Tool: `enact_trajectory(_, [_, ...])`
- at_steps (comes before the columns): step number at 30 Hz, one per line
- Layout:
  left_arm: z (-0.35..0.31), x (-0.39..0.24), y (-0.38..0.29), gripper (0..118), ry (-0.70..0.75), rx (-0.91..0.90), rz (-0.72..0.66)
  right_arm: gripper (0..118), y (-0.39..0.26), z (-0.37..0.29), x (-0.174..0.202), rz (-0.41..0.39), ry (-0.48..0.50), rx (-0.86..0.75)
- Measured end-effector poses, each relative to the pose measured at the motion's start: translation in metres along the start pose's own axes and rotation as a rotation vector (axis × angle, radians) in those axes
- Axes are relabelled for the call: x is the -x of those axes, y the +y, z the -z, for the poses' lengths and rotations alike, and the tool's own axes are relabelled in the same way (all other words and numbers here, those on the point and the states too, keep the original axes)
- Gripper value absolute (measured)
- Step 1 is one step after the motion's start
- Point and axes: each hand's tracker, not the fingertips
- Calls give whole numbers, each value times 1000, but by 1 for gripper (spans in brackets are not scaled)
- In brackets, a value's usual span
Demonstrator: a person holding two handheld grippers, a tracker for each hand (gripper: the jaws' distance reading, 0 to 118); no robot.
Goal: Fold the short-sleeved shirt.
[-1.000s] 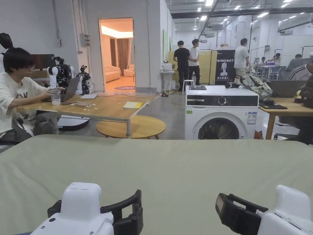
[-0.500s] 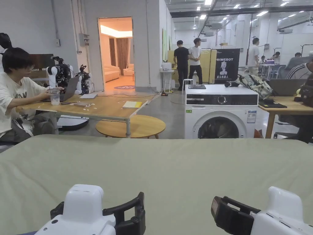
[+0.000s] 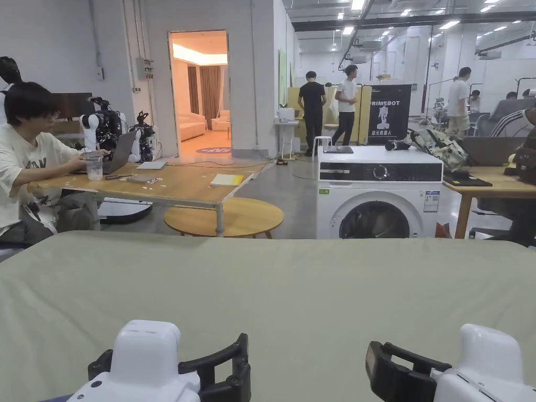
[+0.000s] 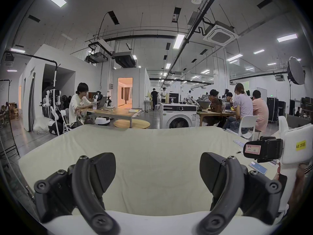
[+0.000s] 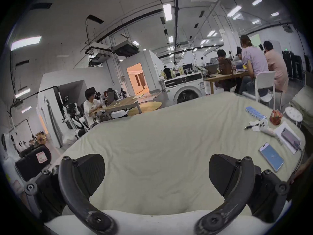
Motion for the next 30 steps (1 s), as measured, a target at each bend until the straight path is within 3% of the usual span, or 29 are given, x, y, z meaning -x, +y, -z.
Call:
enact_trajectory(2, [-1,0,0,102,14,-6,4,118,0,-1,3,-41,-56,-26])
enact_trajectory(7, [-2,1,1,102,67,-22,12,118,-3,-2,6,-146,-94,-35])
enact_trajectory(24, [-4,10,2,102,70,-27,-34,118,1,-3,7,-122,-65,-27])
enact_trajectory(30, [-4,8,2,102,63,-26,-29,118,0,-3,12,-149,-74,-30])
